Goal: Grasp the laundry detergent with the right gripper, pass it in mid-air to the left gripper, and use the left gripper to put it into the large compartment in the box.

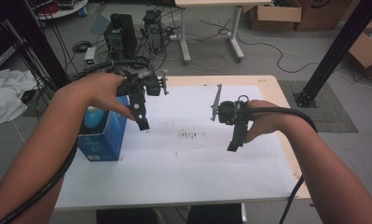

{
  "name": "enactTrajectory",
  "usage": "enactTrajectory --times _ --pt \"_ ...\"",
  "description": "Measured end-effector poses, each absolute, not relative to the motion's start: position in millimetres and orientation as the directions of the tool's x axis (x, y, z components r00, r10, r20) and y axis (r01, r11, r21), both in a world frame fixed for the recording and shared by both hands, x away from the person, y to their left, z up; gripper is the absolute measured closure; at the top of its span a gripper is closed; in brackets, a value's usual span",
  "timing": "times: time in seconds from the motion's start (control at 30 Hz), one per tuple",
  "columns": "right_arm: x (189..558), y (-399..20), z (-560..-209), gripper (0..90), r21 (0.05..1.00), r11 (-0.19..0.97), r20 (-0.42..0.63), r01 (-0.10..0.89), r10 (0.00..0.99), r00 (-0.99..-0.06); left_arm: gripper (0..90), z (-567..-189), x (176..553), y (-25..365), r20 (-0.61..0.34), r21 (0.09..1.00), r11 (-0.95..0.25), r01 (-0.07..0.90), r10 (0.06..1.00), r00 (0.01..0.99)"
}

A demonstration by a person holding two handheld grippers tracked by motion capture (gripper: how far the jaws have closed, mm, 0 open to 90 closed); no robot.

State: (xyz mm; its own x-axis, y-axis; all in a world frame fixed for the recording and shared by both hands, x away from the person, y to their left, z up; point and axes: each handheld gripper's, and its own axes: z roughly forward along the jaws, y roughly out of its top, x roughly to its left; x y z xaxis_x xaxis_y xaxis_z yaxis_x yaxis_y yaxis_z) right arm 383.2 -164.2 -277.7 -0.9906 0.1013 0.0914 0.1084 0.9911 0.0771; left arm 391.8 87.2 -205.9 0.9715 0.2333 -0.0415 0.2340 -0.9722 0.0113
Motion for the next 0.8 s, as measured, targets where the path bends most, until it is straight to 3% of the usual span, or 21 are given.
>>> enactTrajectory --times 0.8 --pt "389.8 -167.2 -271.7 0.0 0.082 0.989 0.085 0.121 0.114 -0.990 0.1 -212.7 394.4 74.4 -0.057 0.005 -0.982 0.187 0.187 0.981"
